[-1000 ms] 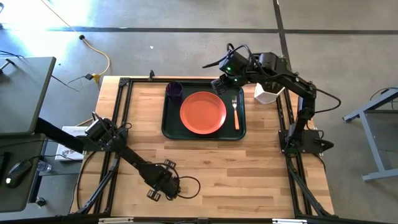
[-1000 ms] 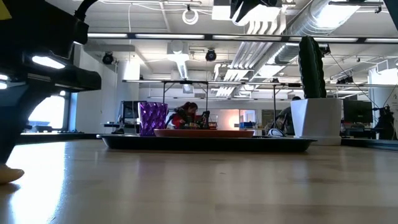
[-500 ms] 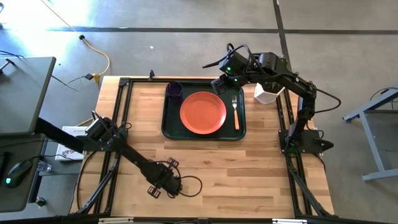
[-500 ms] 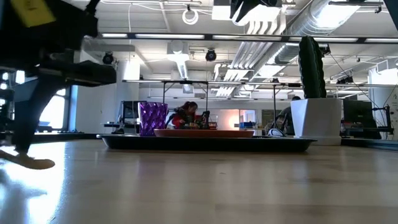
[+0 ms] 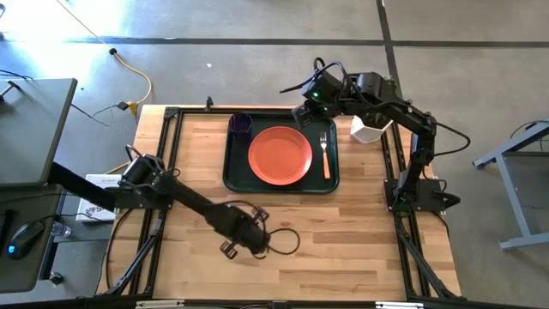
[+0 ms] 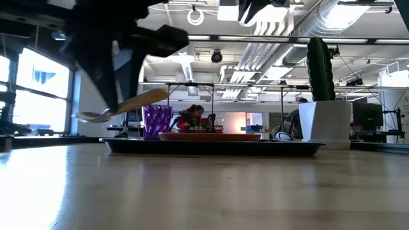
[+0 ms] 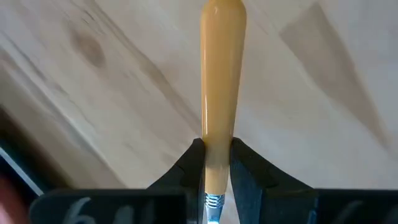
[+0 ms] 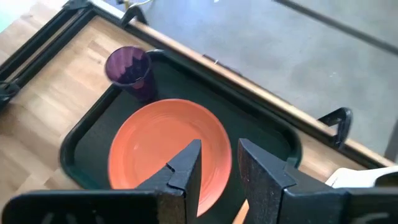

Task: Pick and place plate/cup/fork/spoon on tray
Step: Put the yellow spoon on the black serving tray to the left of the yellow fork

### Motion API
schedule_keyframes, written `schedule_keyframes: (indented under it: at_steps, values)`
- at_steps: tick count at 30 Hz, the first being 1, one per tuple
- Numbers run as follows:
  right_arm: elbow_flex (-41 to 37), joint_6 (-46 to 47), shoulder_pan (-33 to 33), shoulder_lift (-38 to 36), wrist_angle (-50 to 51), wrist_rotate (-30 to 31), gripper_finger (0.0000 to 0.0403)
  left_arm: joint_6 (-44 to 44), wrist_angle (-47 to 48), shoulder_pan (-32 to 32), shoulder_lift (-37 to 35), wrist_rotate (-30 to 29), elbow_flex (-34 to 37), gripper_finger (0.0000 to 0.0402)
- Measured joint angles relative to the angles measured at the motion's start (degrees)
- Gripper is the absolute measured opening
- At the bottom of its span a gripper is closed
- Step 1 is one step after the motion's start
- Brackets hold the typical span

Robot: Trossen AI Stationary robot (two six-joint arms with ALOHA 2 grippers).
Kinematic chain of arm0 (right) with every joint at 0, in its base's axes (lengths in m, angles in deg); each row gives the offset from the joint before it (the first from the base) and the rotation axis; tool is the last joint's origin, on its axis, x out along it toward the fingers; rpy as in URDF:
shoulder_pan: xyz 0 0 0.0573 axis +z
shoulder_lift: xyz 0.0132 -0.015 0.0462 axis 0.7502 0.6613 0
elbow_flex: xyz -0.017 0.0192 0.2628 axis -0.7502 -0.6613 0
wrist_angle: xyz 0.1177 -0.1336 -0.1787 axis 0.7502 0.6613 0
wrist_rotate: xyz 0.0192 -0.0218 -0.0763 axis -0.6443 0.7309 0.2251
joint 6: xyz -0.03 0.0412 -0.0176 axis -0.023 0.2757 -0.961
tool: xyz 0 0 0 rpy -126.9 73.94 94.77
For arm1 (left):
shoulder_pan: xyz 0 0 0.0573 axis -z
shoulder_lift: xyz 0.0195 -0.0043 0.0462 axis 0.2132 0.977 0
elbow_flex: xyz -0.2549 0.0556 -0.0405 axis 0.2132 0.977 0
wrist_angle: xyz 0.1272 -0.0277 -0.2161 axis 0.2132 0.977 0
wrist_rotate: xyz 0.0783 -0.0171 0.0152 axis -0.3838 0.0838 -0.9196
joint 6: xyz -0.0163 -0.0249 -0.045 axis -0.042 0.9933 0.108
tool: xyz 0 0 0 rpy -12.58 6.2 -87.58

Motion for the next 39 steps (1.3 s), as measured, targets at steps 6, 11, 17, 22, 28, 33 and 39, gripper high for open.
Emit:
schedule_keyframes:
  at_steps: [6, 11, 17, 22, 28, 33, 39]
  values:
    - [0.0, 0.48, -0.02, 0.0, 0.0, 5.48, 0.0097, -14.53, 0.24, -3.79, 0.0, -0.91, -3.61, 0.004]
    - [0.0, 0.64, -0.02, 0.0, 0.0, 6.71, 0.0097, -29.14, -0.17, -5.75, 0.0, -1.21, -5.76, 0.0041]
    - [0.0, 3.05, -0.02, 0.0, 0.02, 6.62, 0.0097, -42.88, -3.85, -7.0, 0.0, -1.15, -5.9, 0.0041]
    - [0.0, 3.45, -0.02, 0.0, 0.04, 6.42, 0.0097, -48.13, -6.88, -7.09, 0.46, -0.45, -5.9, 0.0042]
    - [0.0, 3.68, -0.02, 0.0, 0.04, 6.29, 0.0097, -49.61, -7.01, -7.09, 2.44, 3.42, -5.88, 0.0042]
    - [0.0, 4.73, -0.02, 0.0, 0.14, 6.25, 0.0097, -50.55, -7.36, -7.09, 5.13, 3.49, -5.93, 0.0042]
    - [0.0, 4.76, -0.02, 0.0, 0.57, 6.26, 0.0097, -50.9, -7.33, -7.09, 7.87, 3.77, -5.94, 0.0042]
